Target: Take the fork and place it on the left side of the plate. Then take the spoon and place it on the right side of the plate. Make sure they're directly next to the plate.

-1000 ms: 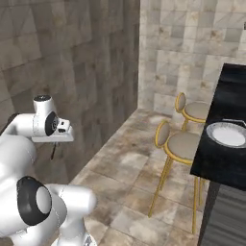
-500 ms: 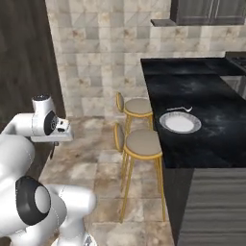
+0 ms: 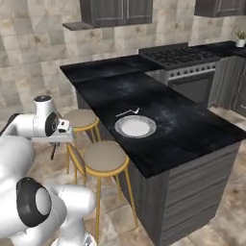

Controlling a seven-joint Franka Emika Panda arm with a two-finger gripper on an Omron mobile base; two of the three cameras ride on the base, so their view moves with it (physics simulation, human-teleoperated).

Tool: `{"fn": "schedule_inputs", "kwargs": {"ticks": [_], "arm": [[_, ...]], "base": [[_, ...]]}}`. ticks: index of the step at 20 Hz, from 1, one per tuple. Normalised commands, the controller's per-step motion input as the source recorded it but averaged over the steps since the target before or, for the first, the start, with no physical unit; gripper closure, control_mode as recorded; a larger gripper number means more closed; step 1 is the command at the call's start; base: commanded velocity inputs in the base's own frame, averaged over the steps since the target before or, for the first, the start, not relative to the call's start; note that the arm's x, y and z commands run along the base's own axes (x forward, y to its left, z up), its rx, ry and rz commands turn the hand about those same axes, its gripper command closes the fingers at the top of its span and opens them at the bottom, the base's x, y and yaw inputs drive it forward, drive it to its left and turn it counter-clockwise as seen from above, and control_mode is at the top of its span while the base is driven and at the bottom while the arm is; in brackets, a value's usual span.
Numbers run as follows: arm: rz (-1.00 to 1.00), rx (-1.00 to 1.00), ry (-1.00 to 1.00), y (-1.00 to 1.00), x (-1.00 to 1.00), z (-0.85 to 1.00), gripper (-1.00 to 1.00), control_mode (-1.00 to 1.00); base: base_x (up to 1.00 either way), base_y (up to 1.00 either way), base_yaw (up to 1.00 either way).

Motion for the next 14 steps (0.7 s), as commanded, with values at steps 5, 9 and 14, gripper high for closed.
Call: {"fn": "schedule_inputs", "kwargs": {"ticks": [5, 9, 14], "arm": [[0.00, 0.00, 0.00, 0.00, 0.00, 0.00, 1.00, 1.00], [0.00, 0.00, 0.00, 0.00, 0.00, 0.00, 1.00, 1.00], [0.00, 0.00, 0.00, 0.00, 0.00, 0.00, 1.00, 1.00]], "base": [[0.39, 0.71, -0.76], [0.35, 0.61, -0.77], [0.20, 0.36, -0.60]]}}
